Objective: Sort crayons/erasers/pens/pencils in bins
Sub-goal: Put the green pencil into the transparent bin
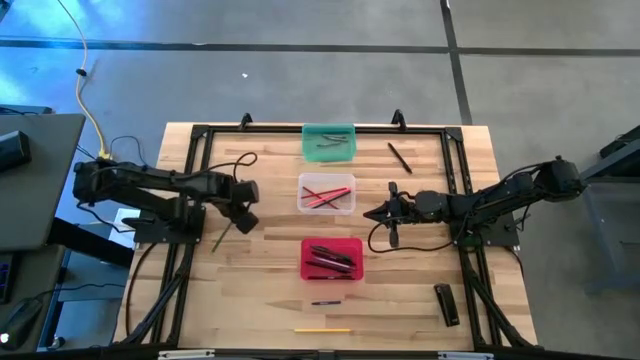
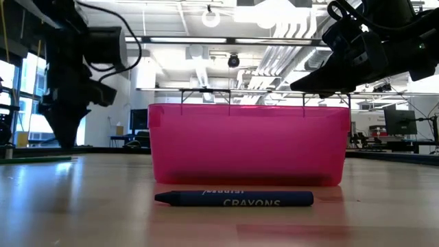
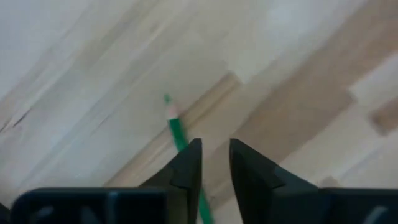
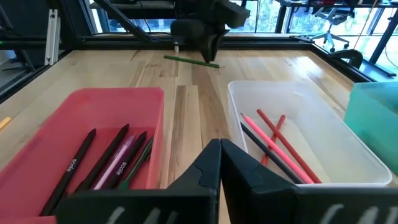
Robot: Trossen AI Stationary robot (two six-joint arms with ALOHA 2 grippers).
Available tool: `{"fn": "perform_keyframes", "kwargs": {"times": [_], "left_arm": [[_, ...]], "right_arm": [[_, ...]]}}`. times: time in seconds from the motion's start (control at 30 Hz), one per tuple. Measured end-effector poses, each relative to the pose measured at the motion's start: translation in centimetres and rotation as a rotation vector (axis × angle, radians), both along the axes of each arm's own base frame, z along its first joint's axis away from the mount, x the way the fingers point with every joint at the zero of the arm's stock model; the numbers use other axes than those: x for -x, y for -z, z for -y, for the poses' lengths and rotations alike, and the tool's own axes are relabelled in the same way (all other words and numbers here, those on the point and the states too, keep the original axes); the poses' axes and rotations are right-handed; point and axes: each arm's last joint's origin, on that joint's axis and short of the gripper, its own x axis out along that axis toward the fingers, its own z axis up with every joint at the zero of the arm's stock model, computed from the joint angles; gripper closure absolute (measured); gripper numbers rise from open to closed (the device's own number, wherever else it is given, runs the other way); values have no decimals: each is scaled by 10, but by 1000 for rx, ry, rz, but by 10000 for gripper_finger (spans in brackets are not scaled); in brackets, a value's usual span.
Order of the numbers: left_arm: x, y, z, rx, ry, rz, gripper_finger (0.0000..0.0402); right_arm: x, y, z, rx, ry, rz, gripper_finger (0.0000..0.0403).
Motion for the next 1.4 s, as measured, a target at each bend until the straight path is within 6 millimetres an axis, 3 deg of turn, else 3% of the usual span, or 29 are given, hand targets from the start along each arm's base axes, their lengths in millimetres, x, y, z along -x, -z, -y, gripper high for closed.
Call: {"fn": "perform_keyframes", "kwargs": {"times": [0.2, 0.37, 1.03, 1.4], "left_arm": [[12, 16, -5, -7, -64, -25, 274], [14, 19, -7, -15, -75, -25, 253], [2, 21, -7, -77, 42, 96, 379], [-10, 18, -6, -104, 193, 208, 395]], "right_arm": [[0, 0, 0, 0, 0, 0, 403], [0, 0, 0, 0, 0, 0, 403], [0, 0, 0, 0, 0, 0, 403], [0, 0, 0, 0, 0, 1, 403]]}}
